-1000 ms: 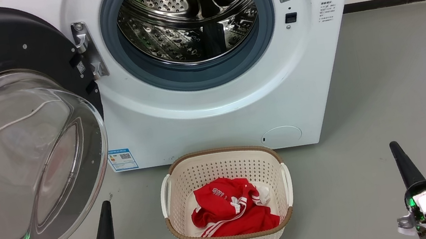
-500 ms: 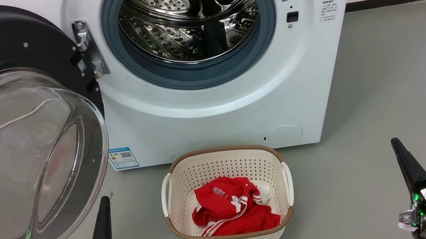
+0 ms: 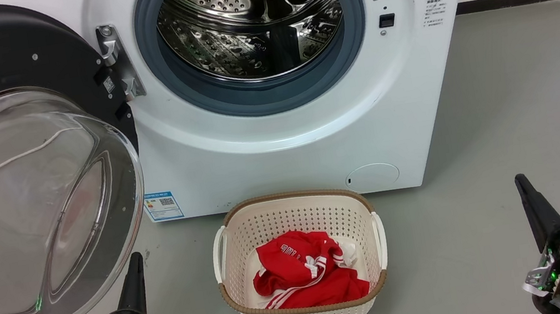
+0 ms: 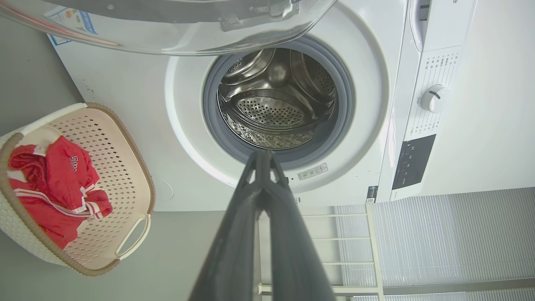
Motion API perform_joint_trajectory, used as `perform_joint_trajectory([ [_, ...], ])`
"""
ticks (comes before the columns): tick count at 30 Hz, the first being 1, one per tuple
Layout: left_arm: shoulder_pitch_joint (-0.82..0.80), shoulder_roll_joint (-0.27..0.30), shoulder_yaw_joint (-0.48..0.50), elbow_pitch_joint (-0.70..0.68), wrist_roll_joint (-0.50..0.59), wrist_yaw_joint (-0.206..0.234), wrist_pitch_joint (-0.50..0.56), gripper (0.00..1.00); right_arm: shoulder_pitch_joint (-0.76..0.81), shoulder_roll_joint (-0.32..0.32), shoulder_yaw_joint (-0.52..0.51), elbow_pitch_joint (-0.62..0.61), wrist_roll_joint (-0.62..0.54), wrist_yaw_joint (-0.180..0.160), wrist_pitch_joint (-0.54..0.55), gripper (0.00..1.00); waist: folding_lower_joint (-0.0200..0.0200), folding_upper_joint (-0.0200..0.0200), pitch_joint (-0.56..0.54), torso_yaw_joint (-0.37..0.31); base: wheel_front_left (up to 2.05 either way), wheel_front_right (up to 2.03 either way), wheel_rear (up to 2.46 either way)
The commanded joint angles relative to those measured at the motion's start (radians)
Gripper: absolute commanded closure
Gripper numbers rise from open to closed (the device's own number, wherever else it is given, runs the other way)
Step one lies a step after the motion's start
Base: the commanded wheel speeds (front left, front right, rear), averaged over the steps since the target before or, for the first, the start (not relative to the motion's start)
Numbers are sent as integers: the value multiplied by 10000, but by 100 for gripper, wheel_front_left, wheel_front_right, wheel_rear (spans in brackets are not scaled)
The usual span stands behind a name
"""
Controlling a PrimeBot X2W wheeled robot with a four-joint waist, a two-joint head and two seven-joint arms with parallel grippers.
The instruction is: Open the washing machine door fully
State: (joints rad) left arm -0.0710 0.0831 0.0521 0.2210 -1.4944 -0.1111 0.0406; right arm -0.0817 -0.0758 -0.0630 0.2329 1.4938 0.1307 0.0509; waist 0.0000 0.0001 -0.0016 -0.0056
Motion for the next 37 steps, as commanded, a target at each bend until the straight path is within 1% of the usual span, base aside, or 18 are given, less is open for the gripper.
perform_joint_trajectory([
  [1,-226,5,55,26,-268,-59,72,100,-150,-4,-44,13,245,1,55,100,0,-1,5,5,0,0,0],
  [19,-415,-36,228,243,-1549,-233,438,100,-303,36,-210,115,1476,0,398,100,0,-1,47,55,0,0,0],
  [37,-397,-100,306,248,-1453,-230,503,100,-311,81,-272,116,1382,0,461,100,0,-1,48,56,0,0,0],
])
